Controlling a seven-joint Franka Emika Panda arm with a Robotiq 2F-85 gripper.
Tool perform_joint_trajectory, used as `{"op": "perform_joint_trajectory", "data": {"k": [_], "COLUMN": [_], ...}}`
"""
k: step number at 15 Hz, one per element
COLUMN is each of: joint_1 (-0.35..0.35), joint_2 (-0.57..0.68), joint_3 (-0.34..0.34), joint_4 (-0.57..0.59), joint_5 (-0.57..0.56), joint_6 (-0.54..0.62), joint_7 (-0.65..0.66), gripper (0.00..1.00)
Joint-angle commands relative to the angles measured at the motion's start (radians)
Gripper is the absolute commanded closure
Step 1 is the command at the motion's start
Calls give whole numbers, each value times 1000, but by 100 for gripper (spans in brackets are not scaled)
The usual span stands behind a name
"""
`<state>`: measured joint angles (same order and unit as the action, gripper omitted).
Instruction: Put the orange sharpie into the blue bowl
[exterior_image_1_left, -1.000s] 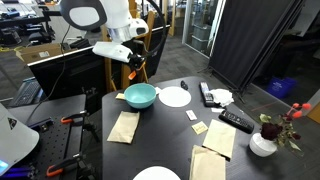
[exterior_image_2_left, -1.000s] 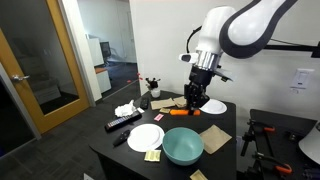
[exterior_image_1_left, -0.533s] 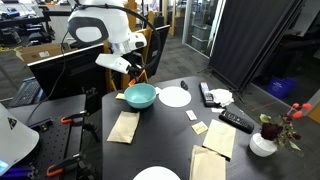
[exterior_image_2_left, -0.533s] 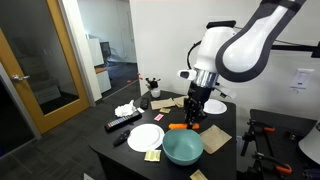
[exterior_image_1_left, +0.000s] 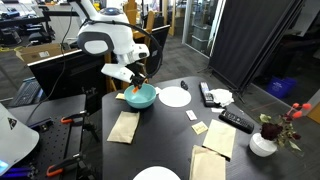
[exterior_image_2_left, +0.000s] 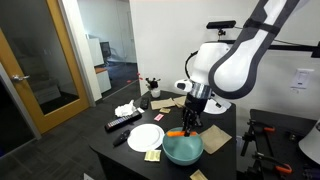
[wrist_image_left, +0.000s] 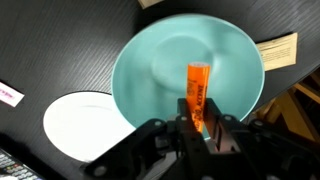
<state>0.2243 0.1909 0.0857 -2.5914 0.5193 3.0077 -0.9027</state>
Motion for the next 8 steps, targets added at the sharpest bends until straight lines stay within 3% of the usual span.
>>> {"op": "perform_joint_trajectory", "data": {"k": [1, 3, 4, 6, 8], "joint_1": [8, 11, 17, 20, 19], "joint_2": [67, 92, 99, 101, 91], "joint_3": [2, 0, -9, -17, -24], "joint_4": [35, 46, 50, 55, 59], "joint_5": [2, 2, -3, -6, -6], "joint_6": [70, 89, 92, 88, 77], "joint_7": [7, 12, 21, 26, 27], "gripper": [95, 95, 55, 49, 34]}}
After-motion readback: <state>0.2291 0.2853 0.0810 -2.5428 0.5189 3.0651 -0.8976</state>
